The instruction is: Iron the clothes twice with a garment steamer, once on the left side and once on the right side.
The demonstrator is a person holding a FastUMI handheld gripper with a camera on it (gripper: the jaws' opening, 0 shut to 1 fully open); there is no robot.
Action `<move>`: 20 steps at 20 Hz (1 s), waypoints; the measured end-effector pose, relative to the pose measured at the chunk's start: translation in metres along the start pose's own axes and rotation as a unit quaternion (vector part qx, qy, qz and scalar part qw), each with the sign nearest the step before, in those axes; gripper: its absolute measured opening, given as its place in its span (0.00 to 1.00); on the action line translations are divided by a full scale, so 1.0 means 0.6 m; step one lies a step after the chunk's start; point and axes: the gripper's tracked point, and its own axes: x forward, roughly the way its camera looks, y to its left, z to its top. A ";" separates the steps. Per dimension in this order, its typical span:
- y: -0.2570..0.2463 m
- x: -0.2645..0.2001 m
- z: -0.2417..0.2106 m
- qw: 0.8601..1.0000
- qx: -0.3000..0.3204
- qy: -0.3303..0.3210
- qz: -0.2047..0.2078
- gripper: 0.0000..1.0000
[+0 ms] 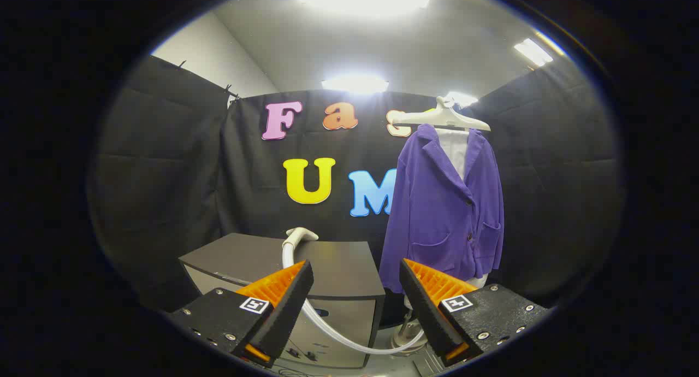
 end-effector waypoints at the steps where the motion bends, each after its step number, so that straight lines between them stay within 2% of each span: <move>1: 0.003 0.000 0.006 1.000 0.001 -0.003 0.001 0.98; 13: -0.031 -0.007 -0.016 1.000 -0.003 0.011 0.006 0.98; 17: -0.050 -0.015 -0.015 1.000 -0.007 0.016 0.022 0.98; 20: -0.059 -0.032 -0.009 0.998 -0.009 0.026 0.049 0.98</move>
